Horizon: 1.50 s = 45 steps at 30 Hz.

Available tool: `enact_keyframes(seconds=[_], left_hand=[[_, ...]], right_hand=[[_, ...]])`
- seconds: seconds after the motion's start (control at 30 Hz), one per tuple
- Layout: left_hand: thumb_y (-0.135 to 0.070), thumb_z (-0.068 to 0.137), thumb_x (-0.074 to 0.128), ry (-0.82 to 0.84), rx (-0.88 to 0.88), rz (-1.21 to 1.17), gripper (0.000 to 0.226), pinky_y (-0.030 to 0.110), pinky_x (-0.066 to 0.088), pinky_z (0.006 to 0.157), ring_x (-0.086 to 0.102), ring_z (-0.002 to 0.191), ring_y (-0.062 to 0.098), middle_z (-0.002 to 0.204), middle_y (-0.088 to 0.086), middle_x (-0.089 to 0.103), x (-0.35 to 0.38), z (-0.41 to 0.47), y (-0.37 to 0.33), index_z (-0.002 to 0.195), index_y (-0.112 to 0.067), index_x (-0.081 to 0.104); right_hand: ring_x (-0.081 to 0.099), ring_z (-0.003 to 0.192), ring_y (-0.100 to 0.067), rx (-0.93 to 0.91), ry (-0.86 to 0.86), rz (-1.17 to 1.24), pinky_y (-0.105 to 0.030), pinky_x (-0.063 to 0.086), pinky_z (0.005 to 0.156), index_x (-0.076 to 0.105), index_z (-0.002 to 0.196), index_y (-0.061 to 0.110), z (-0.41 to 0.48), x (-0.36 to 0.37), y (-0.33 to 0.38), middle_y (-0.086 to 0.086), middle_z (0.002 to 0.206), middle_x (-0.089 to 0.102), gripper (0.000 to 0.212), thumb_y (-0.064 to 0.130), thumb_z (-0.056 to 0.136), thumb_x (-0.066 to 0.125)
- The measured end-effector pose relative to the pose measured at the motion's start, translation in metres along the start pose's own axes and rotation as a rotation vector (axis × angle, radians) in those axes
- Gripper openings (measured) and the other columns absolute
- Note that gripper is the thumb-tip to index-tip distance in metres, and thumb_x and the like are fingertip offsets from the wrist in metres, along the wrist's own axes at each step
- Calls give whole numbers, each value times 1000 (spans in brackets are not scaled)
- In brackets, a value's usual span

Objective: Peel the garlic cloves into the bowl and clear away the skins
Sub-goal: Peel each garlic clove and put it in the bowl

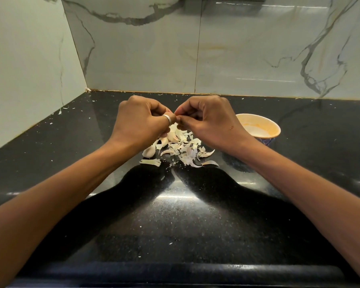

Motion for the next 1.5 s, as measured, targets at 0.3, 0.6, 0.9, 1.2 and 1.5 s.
enact_keyframes(seconds=[0.3,0.6,0.9,1.2,1.5], left_hand=[[-7,94,65,121,-360,-489,11,25,59,58,68,63,12,69,5,71,15,-3,23,87,-2,72],[-3,91,65,117,-458,-600,10,22,58,53,65,58,11,65,4,69,18,-6,25,83,-2,71],[-2,92,61,144,-487,-679,11,20,56,53,62,57,10,68,4,68,23,-8,23,89,-1,71],[-3,92,63,170,-445,-641,11,21,56,54,64,61,9,71,5,69,25,-8,18,88,-2,73],[-5,93,61,168,-430,-600,13,22,56,53,63,60,8,67,2,67,23,-7,18,86,-2,71]], right_hand=[[77,75,-13,80,-11,137,-41,65,76,75,97,7,3,-3,-10,-6,84,77,9,1,90,75],[74,74,-24,161,-8,240,-41,64,70,79,99,17,3,-2,-19,-14,87,76,11,9,92,76],[71,70,-11,296,33,531,-20,60,71,71,112,-7,-1,7,-24,-16,91,75,20,-8,94,64],[73,86,-24,360,73,650,-33,63,86,70,112,-11,-5,10,-21,-30,104,73,19,-1,96,65],[72,77,-22,449,80,820,-30,63,79,69,105,-12,-7,14,-26,-19,89,74,14,-3,96,62]])
Point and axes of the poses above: each hand's wrist, its own z-axis towards the middle knuckle, its own x-axis out of the palm, y = z × x, the point moved 10 cm from there along z, towards the middle knuckle
